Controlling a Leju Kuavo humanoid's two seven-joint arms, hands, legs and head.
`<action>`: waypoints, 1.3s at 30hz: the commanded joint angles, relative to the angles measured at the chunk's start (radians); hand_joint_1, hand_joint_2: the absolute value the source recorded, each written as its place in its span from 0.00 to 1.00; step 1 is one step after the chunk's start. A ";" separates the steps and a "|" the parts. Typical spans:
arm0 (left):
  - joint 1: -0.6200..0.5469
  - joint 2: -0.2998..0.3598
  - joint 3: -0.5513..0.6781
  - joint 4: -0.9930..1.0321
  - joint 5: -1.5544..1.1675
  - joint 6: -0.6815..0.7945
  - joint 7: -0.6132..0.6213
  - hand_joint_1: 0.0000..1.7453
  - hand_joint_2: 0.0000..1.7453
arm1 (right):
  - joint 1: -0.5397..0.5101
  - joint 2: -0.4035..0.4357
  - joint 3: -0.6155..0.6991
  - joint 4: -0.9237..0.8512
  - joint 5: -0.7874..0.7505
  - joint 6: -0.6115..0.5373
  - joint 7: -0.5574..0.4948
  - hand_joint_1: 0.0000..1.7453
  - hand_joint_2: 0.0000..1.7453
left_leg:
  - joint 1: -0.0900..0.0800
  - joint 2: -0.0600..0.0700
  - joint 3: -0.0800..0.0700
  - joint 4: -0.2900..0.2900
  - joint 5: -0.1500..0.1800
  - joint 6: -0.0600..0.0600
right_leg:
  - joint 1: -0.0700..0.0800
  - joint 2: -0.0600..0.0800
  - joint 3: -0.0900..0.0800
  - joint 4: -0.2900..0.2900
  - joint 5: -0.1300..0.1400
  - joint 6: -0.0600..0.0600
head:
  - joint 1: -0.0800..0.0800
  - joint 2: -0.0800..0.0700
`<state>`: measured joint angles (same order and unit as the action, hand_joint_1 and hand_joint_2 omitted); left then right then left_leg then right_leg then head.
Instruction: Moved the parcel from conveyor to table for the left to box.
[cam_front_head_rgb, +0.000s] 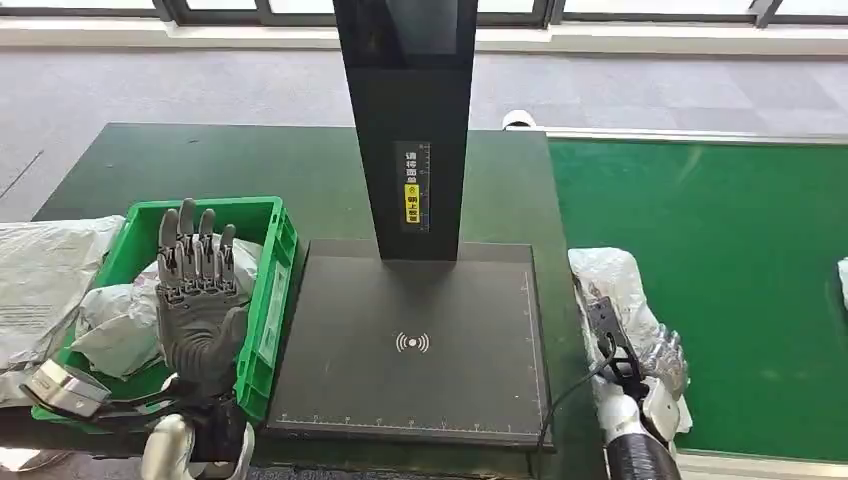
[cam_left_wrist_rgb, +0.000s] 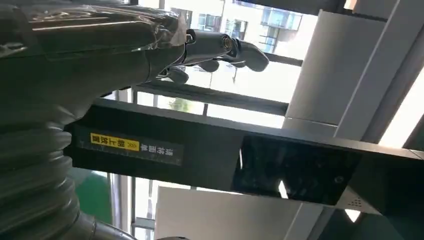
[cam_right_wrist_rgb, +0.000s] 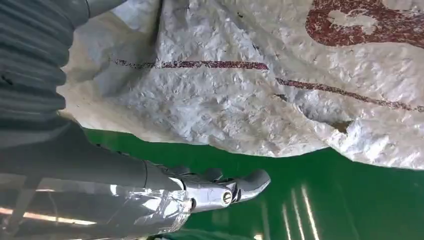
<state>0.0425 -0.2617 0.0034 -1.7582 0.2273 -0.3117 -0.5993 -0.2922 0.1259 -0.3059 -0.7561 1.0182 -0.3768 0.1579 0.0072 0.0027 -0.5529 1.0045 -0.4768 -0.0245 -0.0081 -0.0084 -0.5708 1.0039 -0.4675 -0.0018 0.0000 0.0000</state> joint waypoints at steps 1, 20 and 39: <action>-0.003 0.013 0.013 0.035 -0.018 0.008 -0.005 0.00 1.00 | -0.054 -0.048 0.082 0.149 0.002 0.082 0.006 1.00 1.00 | 0.000 0.001 0.001 -0.001 0.000 0.000 | 0.000 0.002 0.001 -0.001 0.001 0.000 | 0.000 0.000; 0.039 -0.006 0.037 0.001 -0.028 0.025 -0.001 0.00 1.00 | -0.026 -0.039 0.142 0.010 -0.002 -0.196 -0.136 1.00 1.00 | 0.000 0.001 0.001 0.000 0.001 0.001 | 0.000 0.002 0.000 -0.001 0.001 0.000 | 0.000 0.000; -0.017 0.017 -0.016 0.072 -0.021 0.039 -0.022 0.00 1.00 | 0.162 0.223 -0.099 -0.721 -0.141 -0.321 -0.856 1.00 1.00 | -0.002 0.000 -0.002 0.000 0.002 0.001 | -0.002 -0.001 -0.003 0.001 0.000 0.000 | 0.000 0.000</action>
<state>0.0845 -0.2686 0.0103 -1.7727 0.2022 -0.2682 -0.6153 -0.1686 0.2057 -0.2207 -1.1640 0.9717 -0.7012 -0.4431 0.0072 0.0042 -0.5528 1.0045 -0.4763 -0.0239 -0.0083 -0.0083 -0.5716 1.0040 -0.4673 -0.0017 0.0000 0.0000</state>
